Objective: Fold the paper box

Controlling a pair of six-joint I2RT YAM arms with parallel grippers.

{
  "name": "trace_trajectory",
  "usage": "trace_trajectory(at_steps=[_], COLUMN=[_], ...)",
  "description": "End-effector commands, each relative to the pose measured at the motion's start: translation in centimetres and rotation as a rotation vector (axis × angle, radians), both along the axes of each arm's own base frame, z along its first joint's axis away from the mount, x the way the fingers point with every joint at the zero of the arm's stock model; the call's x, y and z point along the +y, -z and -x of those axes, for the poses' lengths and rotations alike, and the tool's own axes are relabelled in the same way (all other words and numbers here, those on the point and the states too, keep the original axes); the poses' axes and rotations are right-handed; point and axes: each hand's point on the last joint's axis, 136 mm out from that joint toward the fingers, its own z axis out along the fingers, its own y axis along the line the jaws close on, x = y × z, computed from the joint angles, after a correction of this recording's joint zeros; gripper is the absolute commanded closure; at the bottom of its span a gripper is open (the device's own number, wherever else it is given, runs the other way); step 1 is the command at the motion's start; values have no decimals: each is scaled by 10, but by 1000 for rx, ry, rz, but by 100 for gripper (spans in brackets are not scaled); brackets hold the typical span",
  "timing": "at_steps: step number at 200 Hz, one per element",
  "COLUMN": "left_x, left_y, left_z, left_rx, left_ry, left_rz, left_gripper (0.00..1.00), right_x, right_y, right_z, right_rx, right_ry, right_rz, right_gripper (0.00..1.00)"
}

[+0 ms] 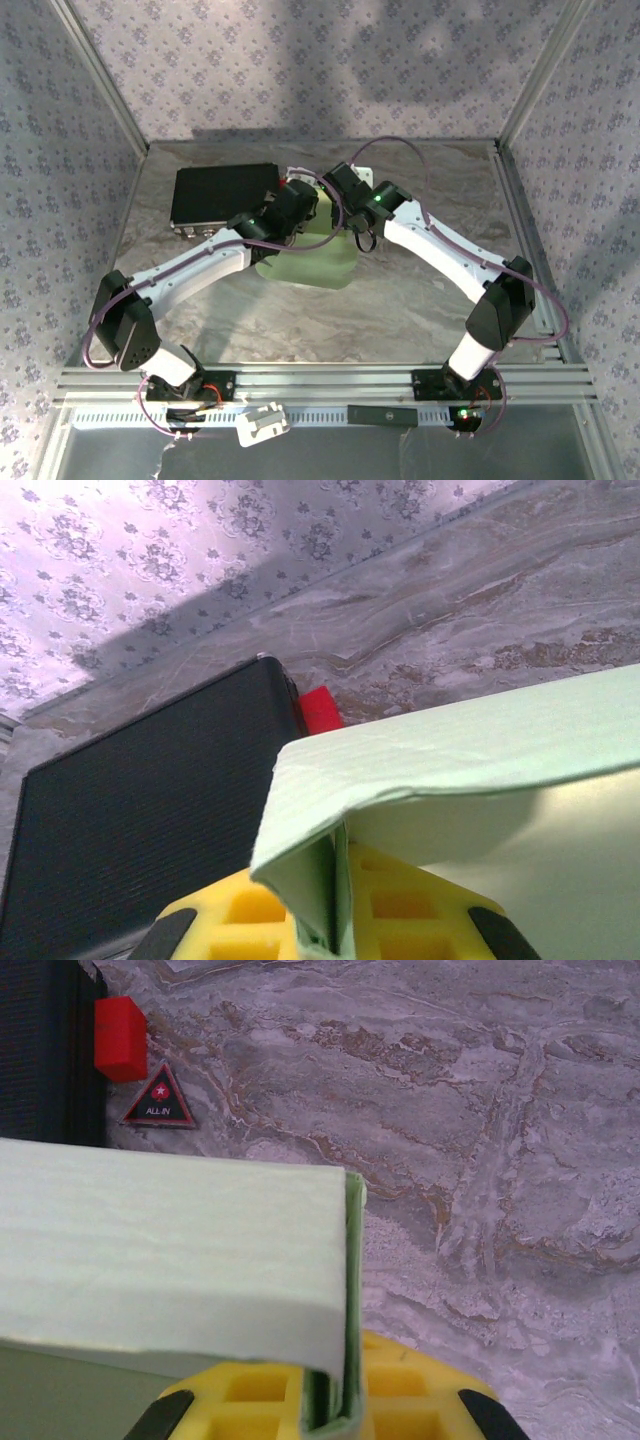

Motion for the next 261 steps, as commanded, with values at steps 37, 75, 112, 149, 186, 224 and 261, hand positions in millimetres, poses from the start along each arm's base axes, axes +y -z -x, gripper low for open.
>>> trace_trajectory(at_steps=[37, 75, 112, 149, 186, 224, 261], left_x=[-8, -23, -26, 2, 60, 83, 37], left_y=[-13, -21, -29, -43, -67, -59, -39], left_z=[13, 33, 49, 59, 98, 146, 164], left_rx=[15, 77, 156, 158, 65, 111, 272], left_ry=[55, 164, 166, -26, -282, -400, -400], left_rz=[49, 193, 318, 447, 649, 901, 1006], left_gripper=[49, 38, 31, 30, 40, 50, 51], right_x=[1, -2, -3, -6, -20, -36, -51], right_y=[-12, -8, -5, 0, 14, 33, 54], right_z=[1, -1, -2, -2, -3, -3, 0], right_rx=[-18, -8, 0, 21, 64, 104, 139], right_ry=[2, 18, 32, 59, 150, 267, 394], right_rz=[-13, -19, -32, -49, -120, -234, -330], right_gripper=[100, 100, 100, 100, 100, 100, 100])
